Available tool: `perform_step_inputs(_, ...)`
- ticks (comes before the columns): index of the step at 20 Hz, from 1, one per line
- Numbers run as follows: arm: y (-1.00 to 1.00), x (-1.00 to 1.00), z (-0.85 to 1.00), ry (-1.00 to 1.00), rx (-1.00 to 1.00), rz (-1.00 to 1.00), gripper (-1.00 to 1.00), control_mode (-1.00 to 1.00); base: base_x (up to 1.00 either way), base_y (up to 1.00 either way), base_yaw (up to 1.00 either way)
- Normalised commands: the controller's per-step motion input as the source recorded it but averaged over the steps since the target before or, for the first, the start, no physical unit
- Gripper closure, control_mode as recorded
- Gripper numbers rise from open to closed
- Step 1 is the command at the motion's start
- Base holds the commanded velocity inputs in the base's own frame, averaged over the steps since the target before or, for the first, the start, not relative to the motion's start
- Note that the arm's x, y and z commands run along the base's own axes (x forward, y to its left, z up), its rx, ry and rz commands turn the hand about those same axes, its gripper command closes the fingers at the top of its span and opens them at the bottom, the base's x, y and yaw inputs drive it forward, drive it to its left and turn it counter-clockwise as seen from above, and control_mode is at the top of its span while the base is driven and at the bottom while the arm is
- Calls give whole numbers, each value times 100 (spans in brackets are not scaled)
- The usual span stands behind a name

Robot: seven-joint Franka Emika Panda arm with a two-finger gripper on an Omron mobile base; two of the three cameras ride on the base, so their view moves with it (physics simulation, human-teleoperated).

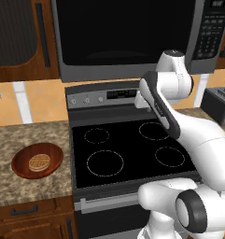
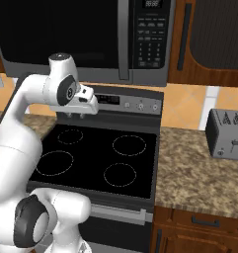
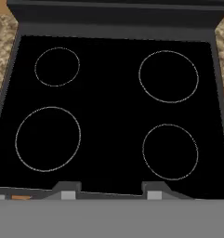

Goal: Open the microwave, place the bowl with waffle inside the microwave, then close the microwave door and turn it on.

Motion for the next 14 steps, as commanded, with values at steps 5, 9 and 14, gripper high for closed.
perform_step_inputs(5,-43,-11,0,-2,15,-3,-100,-100,0,0,0)
perform_step_inputs(9,-57,-4,3,1,42,-29,-100,-100,0,0,0)
perform_step_inputs(14,-19,-16,1,0,70,-50,-100,-100,0,0,0)
